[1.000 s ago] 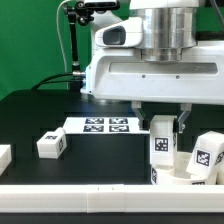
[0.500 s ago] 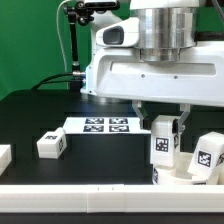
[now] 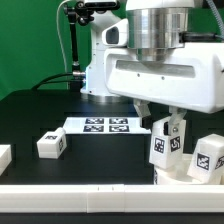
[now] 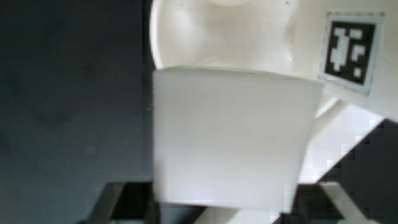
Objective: Assemble stool
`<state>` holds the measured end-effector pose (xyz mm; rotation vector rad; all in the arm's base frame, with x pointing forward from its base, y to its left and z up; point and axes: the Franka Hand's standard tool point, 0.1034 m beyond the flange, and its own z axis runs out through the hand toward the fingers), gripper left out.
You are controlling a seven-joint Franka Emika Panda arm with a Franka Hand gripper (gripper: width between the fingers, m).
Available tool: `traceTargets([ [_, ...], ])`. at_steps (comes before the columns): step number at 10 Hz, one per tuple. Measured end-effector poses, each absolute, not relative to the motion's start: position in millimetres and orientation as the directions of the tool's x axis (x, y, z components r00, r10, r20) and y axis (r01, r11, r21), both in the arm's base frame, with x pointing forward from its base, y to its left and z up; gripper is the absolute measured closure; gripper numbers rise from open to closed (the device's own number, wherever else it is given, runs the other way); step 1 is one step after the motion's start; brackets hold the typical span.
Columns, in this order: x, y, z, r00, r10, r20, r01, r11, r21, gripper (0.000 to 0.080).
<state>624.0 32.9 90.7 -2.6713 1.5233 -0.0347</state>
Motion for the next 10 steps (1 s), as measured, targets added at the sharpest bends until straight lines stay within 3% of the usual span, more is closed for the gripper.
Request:
traceTargets([
  [5, 621, 34, 88.8, 0.078, -0.994, -0.073, -0.995, -0.073, -0.07, 0.0468],
  [10, 620, 47, 89.6, -0.392, -0.913, -0.114, -0.917, 0.398, -0.039, 0.0468],
])
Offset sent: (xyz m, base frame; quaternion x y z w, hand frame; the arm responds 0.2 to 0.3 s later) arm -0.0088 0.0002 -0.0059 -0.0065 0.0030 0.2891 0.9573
